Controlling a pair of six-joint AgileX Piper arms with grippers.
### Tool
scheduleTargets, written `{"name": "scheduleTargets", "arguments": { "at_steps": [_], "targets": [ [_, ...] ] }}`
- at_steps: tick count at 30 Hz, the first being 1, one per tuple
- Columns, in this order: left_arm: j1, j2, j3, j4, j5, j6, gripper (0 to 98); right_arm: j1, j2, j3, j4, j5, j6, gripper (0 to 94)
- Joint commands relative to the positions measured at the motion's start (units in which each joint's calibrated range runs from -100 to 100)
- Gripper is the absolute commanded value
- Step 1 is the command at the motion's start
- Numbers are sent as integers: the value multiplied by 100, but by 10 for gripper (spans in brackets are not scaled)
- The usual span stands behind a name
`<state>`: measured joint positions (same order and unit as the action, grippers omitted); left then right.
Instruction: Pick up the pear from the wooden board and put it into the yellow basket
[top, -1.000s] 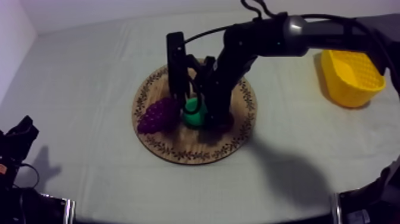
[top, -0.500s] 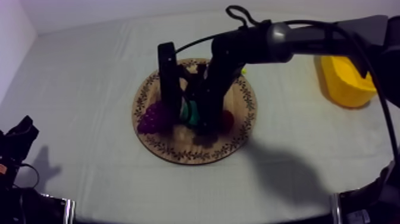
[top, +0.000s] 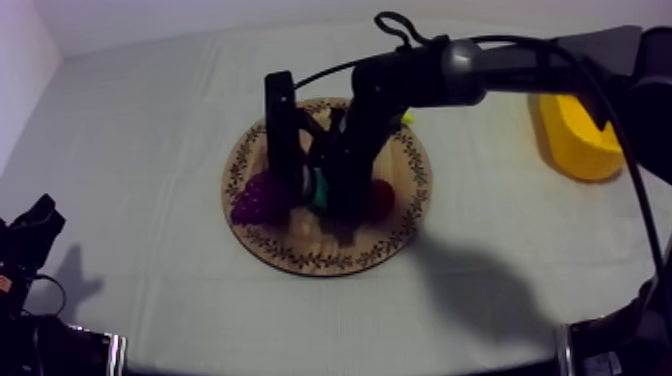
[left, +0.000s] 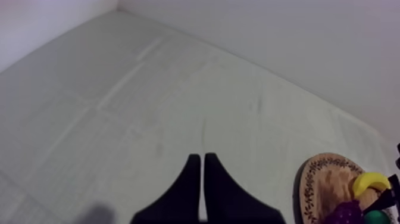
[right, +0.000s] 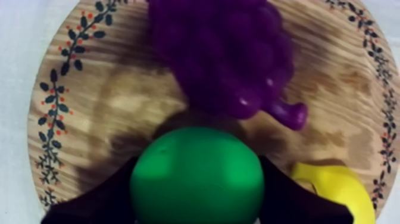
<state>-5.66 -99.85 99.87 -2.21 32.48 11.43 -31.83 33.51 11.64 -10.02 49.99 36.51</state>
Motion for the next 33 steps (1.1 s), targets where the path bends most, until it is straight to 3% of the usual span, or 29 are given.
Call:
{"name": "scheduleTargets", "arguments": {
  "at_steps": [1, 10, 14, 19, 23, 29, 33],
  "targets": [
    [-2, 2, 2, -2, 1, 2, 1, 21, -69, -26, 2, 14, -26, 382],
    [-2, 2, 2, -2, 1, 2, 1, 226, -806, -274, 88, -71, -240, 382],
    [-2, 2, 2, -2, 1, 2, 1, 411, -1279, -383, 288, -370, -506, 381],
    [-2, 2, 2, -2, 1, 2, 1, 811, -1858, -488, 733, -943, -1098, 385],
    [-2, 2, 2, -2, 1, 2, 1, 1240, -2239, -643, 1190, -1264, -1804, 386],
    [-2, 2, 2, -2, 1, 2, 1, 1924, -2720, -725, 2009, -1410, -2889, 389],
    [-2, 2, 2, -2, 1, 2, 1, 2412, -2993, -623, 2346, -1374, -3413, 392]
  ]
}}
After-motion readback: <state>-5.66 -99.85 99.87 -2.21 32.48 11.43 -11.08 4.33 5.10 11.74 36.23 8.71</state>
